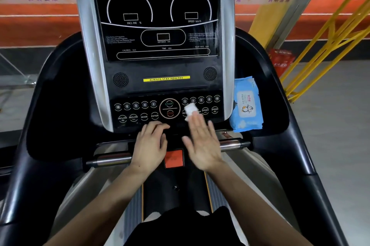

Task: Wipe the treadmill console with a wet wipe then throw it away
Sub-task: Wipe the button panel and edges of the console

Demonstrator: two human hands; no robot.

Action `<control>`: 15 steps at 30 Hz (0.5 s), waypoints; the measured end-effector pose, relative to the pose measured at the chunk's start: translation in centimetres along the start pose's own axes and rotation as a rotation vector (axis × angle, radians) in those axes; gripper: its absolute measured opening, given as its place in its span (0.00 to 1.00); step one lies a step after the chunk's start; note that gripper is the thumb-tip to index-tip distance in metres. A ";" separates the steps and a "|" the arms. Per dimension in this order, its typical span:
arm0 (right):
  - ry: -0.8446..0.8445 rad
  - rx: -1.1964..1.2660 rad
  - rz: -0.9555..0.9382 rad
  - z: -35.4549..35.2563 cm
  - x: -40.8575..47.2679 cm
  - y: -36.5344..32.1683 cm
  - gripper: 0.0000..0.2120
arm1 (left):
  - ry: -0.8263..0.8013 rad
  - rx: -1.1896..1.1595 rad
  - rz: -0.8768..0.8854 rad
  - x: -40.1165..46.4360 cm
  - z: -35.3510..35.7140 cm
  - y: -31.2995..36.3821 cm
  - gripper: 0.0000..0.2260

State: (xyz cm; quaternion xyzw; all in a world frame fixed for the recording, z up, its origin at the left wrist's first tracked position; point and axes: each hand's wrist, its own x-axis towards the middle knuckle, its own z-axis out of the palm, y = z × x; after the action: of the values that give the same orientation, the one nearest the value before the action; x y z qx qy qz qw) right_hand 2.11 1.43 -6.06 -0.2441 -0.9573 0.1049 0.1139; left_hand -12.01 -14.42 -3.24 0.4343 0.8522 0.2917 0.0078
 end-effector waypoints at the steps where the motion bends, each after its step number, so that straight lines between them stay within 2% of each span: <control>1: 0.019 0.015 0.078 -0.3 -0.4 1.4 0.33 | 0.003 0.028 0.005 -0.1 -0.1 0.0 0.17; 4: 0.073 0.121 0.295 -0.4 -0.8 2.0 0.34 | 0.032 0.082 0.043 -0.7 -0.3 -0.2 0.18; 6: 0.068 0.162 0.215 0.2 0.0 -0.9 0.34 | 0.055 0.102 0.042 -1.0 -0.7 -0.3 0.18; 8: 0.003 0.123 0.024 0.8 0.2 -3.4 0.33 | 0.066 0.113 0.027 -1.1 -0.9 -0.3 0.18; 10: -0.025 0.067 -0.052 0.5 0.0 -2.9 0.32 | 0.060 0.115 0.020 -1.2 -1.0 -0.2 0.18; 12: 0.012 0.044 0.023 -0.1 -0.7 -0.1 0.32 | 0.057 0.108 0.019 -1.4 -1.0 -0.3 0.17; 15: 0.038 0.106 0.265 -1.0 -1.9 3.5 0.34 | 0.059 0.109 0.022 -1.8 -1.1 -0.6 0.17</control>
State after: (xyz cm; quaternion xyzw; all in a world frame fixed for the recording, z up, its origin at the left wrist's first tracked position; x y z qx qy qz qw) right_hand 5.57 3.67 -6.32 -0.3637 -0.9076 0.1648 0.1297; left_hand -11.62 -16.63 -3.04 0.4347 0.8618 0.2578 -0.0443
